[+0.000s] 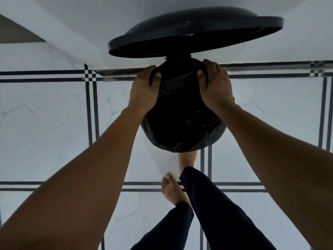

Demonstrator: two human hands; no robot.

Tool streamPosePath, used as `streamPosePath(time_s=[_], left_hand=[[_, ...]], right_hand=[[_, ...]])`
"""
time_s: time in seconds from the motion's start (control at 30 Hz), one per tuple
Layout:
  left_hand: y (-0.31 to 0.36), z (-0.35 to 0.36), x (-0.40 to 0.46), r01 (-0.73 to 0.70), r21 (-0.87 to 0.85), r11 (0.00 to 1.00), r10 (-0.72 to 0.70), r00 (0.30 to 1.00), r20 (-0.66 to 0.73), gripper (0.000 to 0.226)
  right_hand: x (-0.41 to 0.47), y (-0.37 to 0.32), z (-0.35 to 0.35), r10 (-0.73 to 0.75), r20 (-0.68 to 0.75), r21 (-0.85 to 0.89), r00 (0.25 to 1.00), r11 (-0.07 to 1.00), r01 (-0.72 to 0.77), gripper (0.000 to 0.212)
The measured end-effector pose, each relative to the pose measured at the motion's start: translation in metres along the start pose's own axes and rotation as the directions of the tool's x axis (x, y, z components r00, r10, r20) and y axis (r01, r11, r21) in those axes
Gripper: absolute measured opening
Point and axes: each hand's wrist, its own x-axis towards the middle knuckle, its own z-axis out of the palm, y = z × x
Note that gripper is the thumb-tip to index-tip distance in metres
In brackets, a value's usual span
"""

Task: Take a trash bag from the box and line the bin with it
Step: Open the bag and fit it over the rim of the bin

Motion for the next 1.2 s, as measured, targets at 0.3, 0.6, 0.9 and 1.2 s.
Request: streamPosePath(time_s=[0.3, 0.6, 0.9, 1.2], left_hand=[[-0.002, 0.003, 0.016, 0.187, -0.085, 0.979, -0.191, 0.981, -0.033, 0.044], [0.026, 0.0, -0.074, -0.001, 0.307, 0.952, 0.039, 0.992, -0.118, 0.051], [0.105, -0.071, -0.149, -0.206, 0.281, 0.937, 0.236, 0.969, -0.076, 0.043], [0.179, -0.127, -0.13, -0.355, 0.344, 0.869, 0.443, 0.868, -0.223, 0.045]], right_hand=[[0.022, -0.003, -0.007, 0.066, 0.11, -0.061, 0.992, 0.996, -0.059, 0.046], [-0.05, -0.037, -0.036, -0.092, 0.078, -0.165, 0.993, 0.981, 0.104, 0.058], [-0.109, -0.111, -0.138, -0.204, 0.066, -0.035, 0.977, 0.978, 0.206, 0.05], [-0.076, -0.151, -0.207, -0.32, -0.263, -0.159, 0.91, 0.945, 0.286, 0.041]])
